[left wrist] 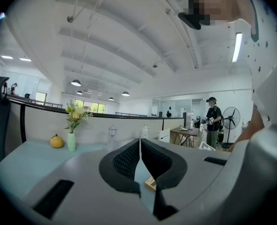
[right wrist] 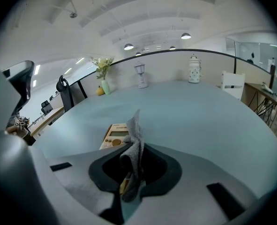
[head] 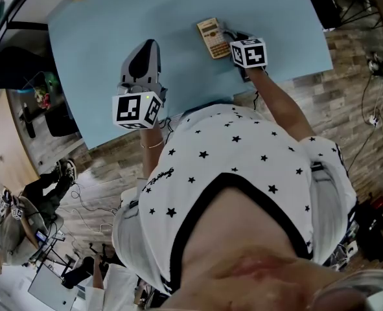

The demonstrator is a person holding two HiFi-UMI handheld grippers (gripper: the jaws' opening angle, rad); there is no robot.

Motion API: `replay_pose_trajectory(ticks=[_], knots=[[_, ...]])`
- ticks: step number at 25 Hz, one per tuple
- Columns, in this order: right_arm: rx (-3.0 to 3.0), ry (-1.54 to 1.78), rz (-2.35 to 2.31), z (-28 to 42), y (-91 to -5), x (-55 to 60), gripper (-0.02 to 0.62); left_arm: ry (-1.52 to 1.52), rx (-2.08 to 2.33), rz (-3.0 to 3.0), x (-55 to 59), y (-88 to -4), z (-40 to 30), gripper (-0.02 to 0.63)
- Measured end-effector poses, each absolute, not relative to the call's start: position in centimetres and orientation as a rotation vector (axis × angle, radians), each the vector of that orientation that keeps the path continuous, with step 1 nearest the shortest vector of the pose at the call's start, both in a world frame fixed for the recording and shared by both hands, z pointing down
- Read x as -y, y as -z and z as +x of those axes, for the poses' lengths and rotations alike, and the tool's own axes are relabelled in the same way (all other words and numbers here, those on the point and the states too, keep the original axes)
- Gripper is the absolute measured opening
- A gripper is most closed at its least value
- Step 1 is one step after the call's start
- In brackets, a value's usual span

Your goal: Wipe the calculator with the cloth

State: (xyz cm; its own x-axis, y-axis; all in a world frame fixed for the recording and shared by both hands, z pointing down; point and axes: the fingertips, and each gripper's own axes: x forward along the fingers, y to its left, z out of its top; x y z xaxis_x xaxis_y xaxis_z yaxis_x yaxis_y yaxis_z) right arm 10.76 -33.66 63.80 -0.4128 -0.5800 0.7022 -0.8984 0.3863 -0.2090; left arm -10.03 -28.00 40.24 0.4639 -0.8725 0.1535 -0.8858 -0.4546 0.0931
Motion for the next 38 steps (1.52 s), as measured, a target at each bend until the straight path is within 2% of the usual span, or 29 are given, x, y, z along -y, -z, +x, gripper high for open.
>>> replay_pose_trajectory(ticks=[19,29,38], knots=[[2.308,-0.836,0.966,3.4,-61.8,27.3,0.044,-0.146,1.487,2.580,28.2,-40.5,-9.2,0.035],[2.285,-0.852,0.989,4.0,-62.6,27.1,0.044,-0.149,1.469,2.583,28.3,-40.7,-8.8,0.035],[2.244,-0.890,1.133,7.6,-62.7,28.9,0.044,-0.150,1.440,2.597,28.8,-40.8,-8.0,0.035]])
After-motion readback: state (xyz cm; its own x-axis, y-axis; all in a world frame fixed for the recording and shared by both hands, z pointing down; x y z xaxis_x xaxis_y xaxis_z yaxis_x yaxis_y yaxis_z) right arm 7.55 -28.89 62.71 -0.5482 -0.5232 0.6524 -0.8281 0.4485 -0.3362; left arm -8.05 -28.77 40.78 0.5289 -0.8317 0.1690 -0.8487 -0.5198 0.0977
